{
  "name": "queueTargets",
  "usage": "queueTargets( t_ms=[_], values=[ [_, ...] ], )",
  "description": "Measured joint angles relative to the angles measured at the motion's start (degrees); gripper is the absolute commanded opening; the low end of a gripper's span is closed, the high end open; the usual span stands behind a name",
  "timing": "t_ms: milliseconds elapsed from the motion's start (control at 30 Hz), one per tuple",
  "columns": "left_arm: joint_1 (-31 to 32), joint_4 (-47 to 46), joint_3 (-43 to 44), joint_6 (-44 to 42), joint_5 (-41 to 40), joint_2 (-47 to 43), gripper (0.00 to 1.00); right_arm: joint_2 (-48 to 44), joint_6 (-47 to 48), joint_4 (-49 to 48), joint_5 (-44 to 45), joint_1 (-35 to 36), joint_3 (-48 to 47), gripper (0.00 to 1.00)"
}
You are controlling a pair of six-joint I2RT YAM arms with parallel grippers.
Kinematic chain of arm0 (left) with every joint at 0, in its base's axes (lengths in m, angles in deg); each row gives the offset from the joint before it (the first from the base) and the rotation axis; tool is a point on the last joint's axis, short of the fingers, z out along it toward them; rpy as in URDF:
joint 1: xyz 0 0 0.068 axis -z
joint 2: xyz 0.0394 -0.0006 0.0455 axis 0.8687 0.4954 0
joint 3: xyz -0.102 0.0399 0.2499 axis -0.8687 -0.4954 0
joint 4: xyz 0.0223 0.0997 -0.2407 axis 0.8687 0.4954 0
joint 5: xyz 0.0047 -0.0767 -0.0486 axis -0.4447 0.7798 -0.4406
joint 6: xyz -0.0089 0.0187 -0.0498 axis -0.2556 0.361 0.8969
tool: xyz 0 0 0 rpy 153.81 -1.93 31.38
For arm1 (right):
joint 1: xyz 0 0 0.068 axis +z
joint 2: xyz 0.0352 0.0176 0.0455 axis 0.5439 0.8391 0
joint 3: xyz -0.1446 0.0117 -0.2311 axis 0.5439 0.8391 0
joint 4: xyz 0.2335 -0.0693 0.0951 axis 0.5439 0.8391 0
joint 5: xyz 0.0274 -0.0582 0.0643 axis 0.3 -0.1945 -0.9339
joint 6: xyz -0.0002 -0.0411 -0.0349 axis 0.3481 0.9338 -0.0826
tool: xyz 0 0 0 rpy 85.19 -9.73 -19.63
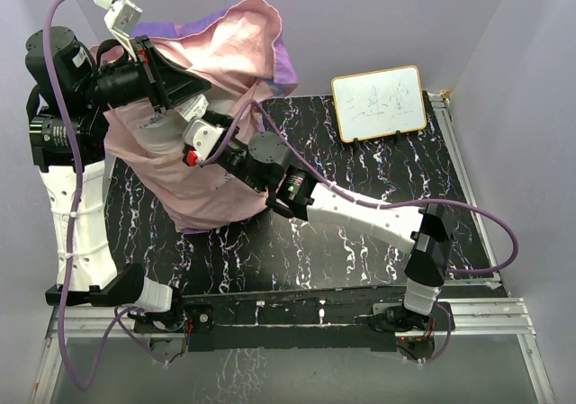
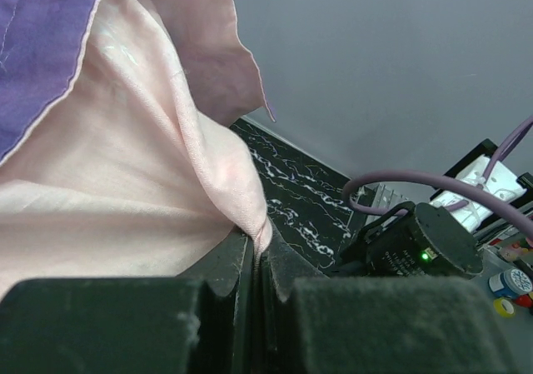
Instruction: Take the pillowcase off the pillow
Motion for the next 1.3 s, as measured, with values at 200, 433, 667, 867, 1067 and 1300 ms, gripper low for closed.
queueTargets(
  t_ms=[200,433,667,867,1067,1300],
  values=[
    [0.0,0.48,0.85,0.76,0.83,0.02,0.0,0.35,-1.55,-1.92,3.39,0.07,1.16,0.08],
    [0.04,6.99,8.11,-7.1,-3.23,0.48,0.0,-6.78,-5.14,-4.76,2.58,0.09,11.93,0.08],
    [0.55,9.7,4.37,-20.41,-14.86,-3.98,0.0,-14.71,-11.52,-6.34,0.42,-0.68,21.79,0.08],
    [0.9,7.96,-0.11,-28.72,-23.17,-8.46,0.0,-17.75,-16.65,-8.79,-0.94,-0.9,27.17,0.08],
    [1.55,4.13,-3.61,-35.54,-31.98,-10.32,0.0,-21.16,-21.73,-13.09,-0.94,-1.03,33.88,0.08],
    [2.03,1.99,-7.45,-36.72,-36.02,-10.54,0.0,-25.2,-25.64,-15.13,0.17,-1.97,39.15,0.08]
  ],
)
